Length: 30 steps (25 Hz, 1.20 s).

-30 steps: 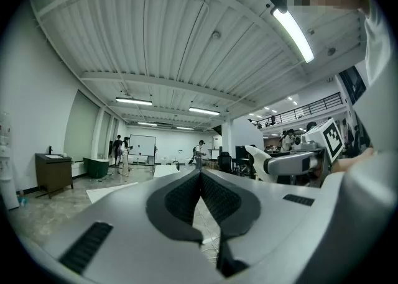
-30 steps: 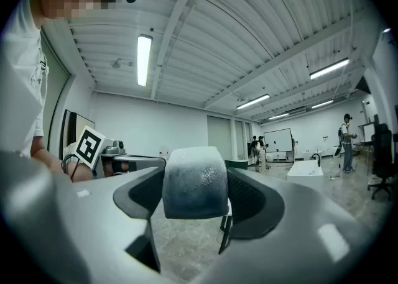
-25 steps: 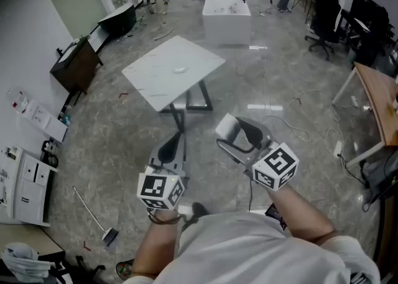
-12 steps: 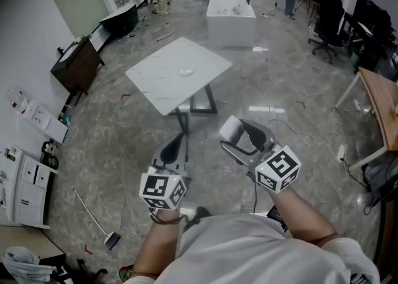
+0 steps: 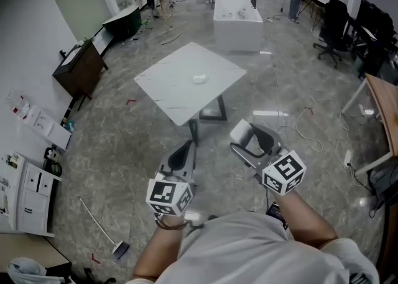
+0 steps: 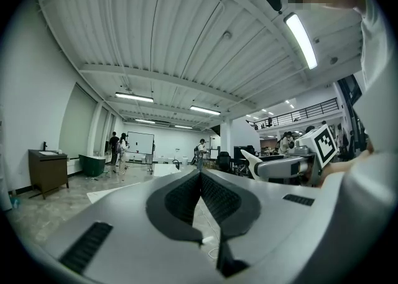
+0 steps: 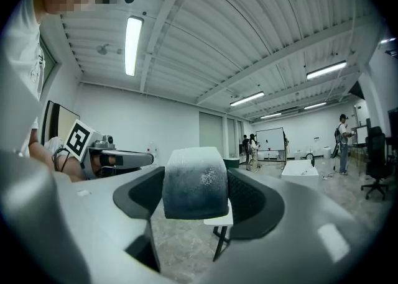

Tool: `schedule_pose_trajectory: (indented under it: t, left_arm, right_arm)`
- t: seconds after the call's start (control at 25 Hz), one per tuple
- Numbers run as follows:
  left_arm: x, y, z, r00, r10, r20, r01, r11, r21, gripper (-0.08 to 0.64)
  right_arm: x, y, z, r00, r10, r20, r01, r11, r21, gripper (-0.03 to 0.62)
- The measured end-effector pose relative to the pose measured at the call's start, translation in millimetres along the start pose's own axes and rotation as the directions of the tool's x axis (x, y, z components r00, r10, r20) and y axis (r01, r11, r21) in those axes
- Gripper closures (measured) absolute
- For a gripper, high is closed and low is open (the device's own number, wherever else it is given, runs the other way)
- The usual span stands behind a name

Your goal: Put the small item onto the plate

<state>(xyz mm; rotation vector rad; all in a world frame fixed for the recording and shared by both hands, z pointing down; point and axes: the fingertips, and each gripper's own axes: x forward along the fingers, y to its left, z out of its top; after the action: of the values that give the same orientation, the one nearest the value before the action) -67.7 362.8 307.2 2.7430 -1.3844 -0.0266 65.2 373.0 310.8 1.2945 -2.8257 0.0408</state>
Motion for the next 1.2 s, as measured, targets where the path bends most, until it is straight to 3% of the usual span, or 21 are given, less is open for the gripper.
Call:
schedule_pose_trajectory:
  t: [0.32,0.64,0.96,1.2]
  left_arm:
    - [-4,52,-4,0.999,0.029,-0.014,-0.029,1.0,-0.003,0.554]
    - [27,109,-14,0.993,0.114,-0.029,-0.114,0.993,-0.018,0.554]
    - [128,156,-13,0.985,0.172,-0.028,-0.173,0.985,-0.007,0.554]
    - [233,164,-4,0.981,0.194,-0.015,-0.195,0.981,-0.02,0.553]
  right_arm:
    - [52,5,-1,1.0,0.015,-0.012,-0.015,1.0,-0.007,0.287]
    - [123,-28,-5,0.996,0.084,-0.013,-0.085,0.996,-0.038,0.287]
    - [200,-123,-6,0.99,0.144,0.001,-0.144,0.989,-0.026,0.287]
    - [232,-217,-2,0.985,0.174,-0.004,-0.174,0.985,-0.014,0.287]
